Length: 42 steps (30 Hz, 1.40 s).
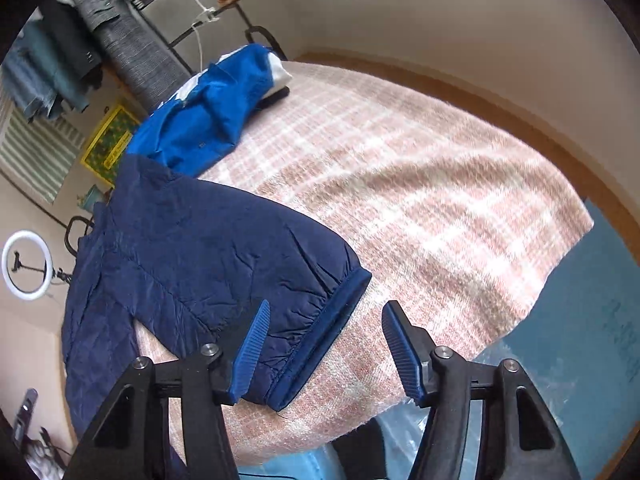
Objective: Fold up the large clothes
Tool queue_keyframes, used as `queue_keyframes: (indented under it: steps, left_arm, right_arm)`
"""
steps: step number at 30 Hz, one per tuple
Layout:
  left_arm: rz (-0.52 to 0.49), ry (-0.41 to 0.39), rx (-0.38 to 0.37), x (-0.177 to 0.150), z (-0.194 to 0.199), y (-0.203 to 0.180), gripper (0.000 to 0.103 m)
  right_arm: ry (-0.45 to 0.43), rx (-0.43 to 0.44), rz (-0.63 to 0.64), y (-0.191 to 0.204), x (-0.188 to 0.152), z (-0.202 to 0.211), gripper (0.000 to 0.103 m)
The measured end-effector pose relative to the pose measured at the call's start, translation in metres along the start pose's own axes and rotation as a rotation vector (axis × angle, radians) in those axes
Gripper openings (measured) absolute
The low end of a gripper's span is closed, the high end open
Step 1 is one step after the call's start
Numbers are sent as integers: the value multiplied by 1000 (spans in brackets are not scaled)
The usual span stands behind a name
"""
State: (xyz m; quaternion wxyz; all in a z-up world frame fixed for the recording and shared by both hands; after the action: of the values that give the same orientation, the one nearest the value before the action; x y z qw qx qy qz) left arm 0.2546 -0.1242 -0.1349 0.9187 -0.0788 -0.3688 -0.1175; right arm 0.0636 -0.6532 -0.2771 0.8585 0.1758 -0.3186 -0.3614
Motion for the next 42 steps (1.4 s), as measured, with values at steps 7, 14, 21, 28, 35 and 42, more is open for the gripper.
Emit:
queue_keyframes:
  steps: [7, 14, 21, 28, 35, 42]
  left_arm:
    - [14, 28, -15, -2, -8, -2, 49]
    - [20, 32, -16, -4, -7, 3, 47]
    - [31, 30, -1, -7, -4, 13, 45]
    - [70, 41, 7, -9, -5, 29, 45]
    - [129, 46, -7, -8, -8, 46, 45]
    - [202, 31, -7, -5, -13, 71, 44]
  right_arm:
    - [69, 36, -80, 3, -14, -26, 51]
    - [85, -19, -10, 19, -11, -35, 34]
    - [37, -32, 75, 41, -4, -22, 5]
    - [-56, -1, 93, 60, 7, 0, 3]
    - [-132, 56, 121, 98, 16, 22, 3]
    - [-181, 142, 286, 195, 10, 30, 3]
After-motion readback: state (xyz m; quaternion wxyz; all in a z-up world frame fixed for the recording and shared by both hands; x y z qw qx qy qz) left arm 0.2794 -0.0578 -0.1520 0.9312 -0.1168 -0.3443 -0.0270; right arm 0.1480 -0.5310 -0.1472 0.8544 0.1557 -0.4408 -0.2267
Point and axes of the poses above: each gripper's, at about its wrist camera, not at the fingertips, and z roughly against the way its jaws point, y to its left, x to its top, the point moved 5 cm from there along -z, roughly the way its jaws point, and after that the axes turned 10 degrees about x, right-handed, at the moved point
